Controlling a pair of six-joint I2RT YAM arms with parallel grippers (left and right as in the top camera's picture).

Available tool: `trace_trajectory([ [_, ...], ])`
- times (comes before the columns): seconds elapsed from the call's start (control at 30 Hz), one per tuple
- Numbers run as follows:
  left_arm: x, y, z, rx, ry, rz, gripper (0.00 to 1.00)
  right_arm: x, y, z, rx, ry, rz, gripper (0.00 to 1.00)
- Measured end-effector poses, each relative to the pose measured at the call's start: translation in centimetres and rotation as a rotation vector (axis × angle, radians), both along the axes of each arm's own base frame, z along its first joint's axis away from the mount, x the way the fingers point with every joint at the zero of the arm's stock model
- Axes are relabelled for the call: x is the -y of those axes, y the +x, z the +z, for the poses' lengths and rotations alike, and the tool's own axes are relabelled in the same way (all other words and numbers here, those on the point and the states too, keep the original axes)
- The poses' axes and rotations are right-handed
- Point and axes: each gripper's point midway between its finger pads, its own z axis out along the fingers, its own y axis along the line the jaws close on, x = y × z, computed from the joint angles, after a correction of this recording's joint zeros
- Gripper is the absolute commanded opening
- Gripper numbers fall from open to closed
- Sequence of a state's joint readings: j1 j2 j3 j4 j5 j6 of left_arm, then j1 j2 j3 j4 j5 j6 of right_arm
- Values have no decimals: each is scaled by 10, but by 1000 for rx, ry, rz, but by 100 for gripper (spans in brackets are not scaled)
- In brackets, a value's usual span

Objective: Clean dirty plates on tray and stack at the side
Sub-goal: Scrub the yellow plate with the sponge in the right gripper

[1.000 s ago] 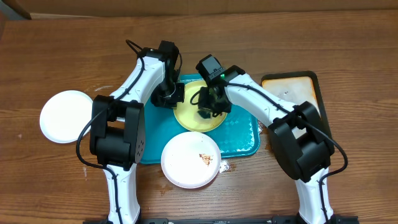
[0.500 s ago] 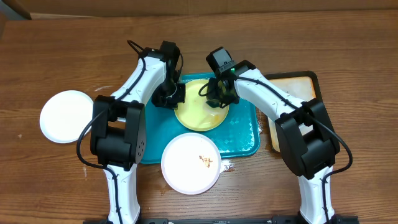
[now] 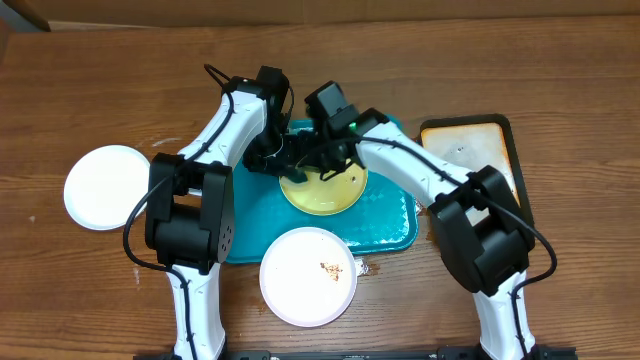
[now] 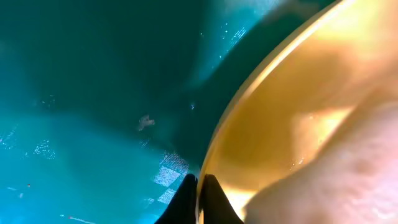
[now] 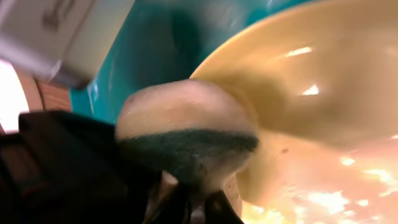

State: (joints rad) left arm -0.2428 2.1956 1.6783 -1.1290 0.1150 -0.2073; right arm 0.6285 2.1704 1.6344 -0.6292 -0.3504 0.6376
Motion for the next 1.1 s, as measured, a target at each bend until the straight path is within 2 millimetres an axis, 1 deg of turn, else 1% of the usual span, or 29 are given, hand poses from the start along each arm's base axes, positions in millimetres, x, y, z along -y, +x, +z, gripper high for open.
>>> trace_trajectory([
  [0.1, 0, 0, 0, 0, 0, 0, 4, 0, -7, -4, -16, -33, -11, 4],
  [0.17, 0, 0, 0, 0, 0, 0, 4, 4, -10, -8, -29, -63, -24, 4],
  [0.27, -2, 0, 0, 2, 10, -1, 4, 14, -16, -21, -68, -115, -43, 4],
  [0.37, -1, 0, -1, -1, 8, 0, 4, 27, -19, -37, -111, -172, -62, 4],
  [0.47, 0, -1, -1, -2, 7, -3, 4, 32, -18, -38, -124, -195, -71, 4],
  [0.57, 2, -1, -1, -3, 2, -6, 4, 42, -17, -39, -123, -237, -82, 4],
  [0.67, 4, -2, -1, -5, 1, -8, 4, 58, -14, -40, -122, -293, -101, 4],
  [0.93, 5, -3, -1, -7, 1, -9, 4, 118, 5, -40, -106, -450, -173, 4],
  [1.0, 5, -3, -1, -7, 1, -10, 4, 128, 7, -39, -99, -486, -177, 4],
  [1.1, 5, -3, -1, -8, 1, -9, 4, 135, 7, -37, -84, -530, -164, 4],
])
